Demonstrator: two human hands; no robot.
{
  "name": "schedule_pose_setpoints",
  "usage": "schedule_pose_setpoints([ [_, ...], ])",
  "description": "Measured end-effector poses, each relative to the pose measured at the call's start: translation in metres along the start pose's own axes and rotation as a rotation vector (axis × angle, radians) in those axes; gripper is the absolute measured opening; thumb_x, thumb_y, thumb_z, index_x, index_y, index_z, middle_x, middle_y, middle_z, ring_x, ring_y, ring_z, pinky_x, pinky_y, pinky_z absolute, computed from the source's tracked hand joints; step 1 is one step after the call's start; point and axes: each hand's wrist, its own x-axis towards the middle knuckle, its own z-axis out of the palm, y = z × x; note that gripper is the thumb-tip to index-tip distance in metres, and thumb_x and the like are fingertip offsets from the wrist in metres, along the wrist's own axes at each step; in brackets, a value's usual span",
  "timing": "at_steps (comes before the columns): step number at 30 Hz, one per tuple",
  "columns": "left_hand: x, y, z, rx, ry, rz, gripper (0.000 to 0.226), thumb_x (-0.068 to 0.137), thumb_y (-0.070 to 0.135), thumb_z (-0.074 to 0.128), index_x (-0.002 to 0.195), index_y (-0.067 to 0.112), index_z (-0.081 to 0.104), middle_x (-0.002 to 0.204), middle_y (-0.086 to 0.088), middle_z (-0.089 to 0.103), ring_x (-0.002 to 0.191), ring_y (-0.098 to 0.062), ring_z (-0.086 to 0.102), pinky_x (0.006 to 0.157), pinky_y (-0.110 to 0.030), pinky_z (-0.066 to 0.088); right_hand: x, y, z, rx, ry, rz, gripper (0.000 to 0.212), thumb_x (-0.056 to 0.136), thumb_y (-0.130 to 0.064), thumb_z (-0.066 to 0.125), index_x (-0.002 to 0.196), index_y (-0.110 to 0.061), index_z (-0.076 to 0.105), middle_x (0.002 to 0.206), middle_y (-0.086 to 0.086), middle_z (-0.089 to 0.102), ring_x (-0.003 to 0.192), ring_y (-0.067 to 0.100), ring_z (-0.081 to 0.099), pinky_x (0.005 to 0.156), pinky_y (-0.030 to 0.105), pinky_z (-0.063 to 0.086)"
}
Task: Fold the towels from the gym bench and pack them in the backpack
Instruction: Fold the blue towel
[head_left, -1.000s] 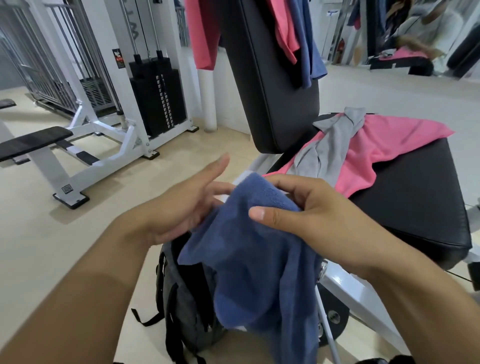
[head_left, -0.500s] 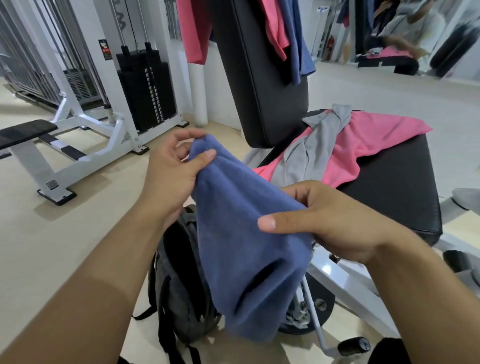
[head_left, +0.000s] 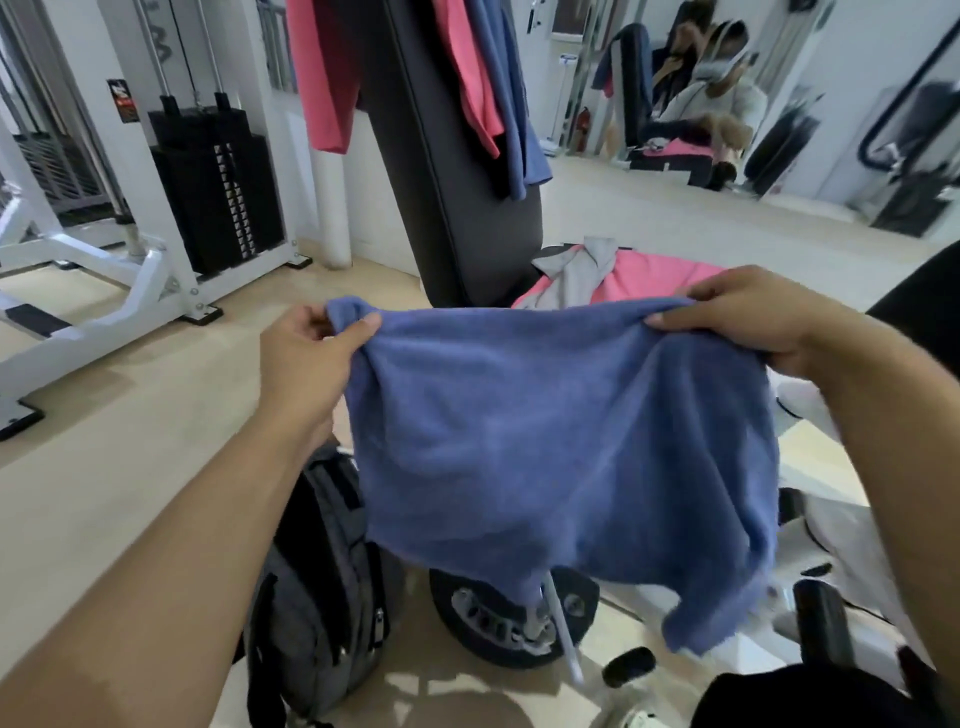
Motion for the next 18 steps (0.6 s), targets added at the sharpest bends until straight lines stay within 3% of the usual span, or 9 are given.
schedule_pose_setpoints([
  [1,-0.004,-0.002,0.008,0.02,-0.047,0.005,0.036,0.073,0.028,0.087,0.083,0.002,0.064,0.081,-0.003,0.067,0.076,-0.015,0.062,0.079,-0.04,0.056,0.01,-0.003,0.005,-0.039,0.156,-0.047,0.008,0.085,-0.025,0.08,0.086,-0.017,0.08,0.092,0.009,0.078,0.078,0.021,0.07,0.069,0.029,0.056],
  [3,-0.015,-0.003,0.023,0.053,-0.125,0.049,0.042,0.08,0.027,0.085,0.08,-0.004,0.057,0.071,-0.003,0.057,0.067,-0.014,0.053,0.067,-0.034,0.048,0.026,-0.006,0.024,-0.148,0.28,-0.138,0.01,0.086,-0.028,0.077,0.09,-0.019,0.079,0.09,0.003,0.074,0.077,0.016,0.063,0.067,0.029,0.049],
  [7,-0.032,0.0,0.044,0.168,-0.232,0.136,0.048,0.087,0.028,0.08,0.07,0.001,0.044,0.066,-0.005,0.043,0.06,-0.01,0.042,0.059,-0.026,0.041,0.047,-0.001,0.063,-0.261,0.189,-0.179,0.014,0.086,-0.035,0.073,0.077,-0.025,0.073,0.08,-0.002,0.073,0.081,0.021,0.066,0.076,0.037,0.056],
  [9,-0.041,0.001,0.054,0.199,-0.291,0.156,0.048,0.085,0.028,0.082,0.067,0.008,0.042,0.064,-0.001,0.042,0.057,-0.007,0.04,0.056,-0.019,0.04,0.048,-0.004,0.078,-0.192,0.162,-0.261,0.014,0.085,-0.031,0.073,0.075,-0.022,0.075,0.075,-0.004,0.073,0.075,0.014,0.066,0.071,0.031,0.054],
  [12,-0.052,-0.004,0.073,0.205,-0.388,0.169,0.047,0.082,0.022,0.085,0.064,0.017,0.042,0.054,0.012,0.04,0.053,-0.005,0.037,0.056,-0.018,0.038,0.042,-0.015,0.093,-0.118,0.124,-0.399,0.011,0.085,-0.029,0.075,0.081,-0.02,0.079,0.074,-0.009,0.074,0.066,-0.002,0.062,0.06,0.011,0.047],
  [15,-0.057,-0.007,0.086,0.287,-0.424,0.236,0.04,0.082,0.016,0.084,0.068,0.01,0.048,0.05,0.011,0.05,0.05,-0.002,0.043,0.053,-0.018,0.04,0.047,-0.014,0.099,-0.192,0.112,-0.396,0.019,0.082,-0.044,0.076,0.078,-0.025,0.076,0.073,-0.007,0.073,0.073,0.005,0.067,0.066,0.027,0.055],
  [18,-0.059,-0.01,0.095,0.38,-0.442,0.269,0.036,0.081,0.015,0.084,0.071,0.004,0.051,0.061,-0.013,0.059,0.05,-0.012,0.049,0.049,-0.028,0.049,0.048,0.002,0.09,-0.359,0.126,-0.24,0.029,0.077,-0.06,0.074,0.079,-0.032,0.068,0.076,-0.009,0.07,0.078,0.015,0.066,0.073,0.038,0.056],
])
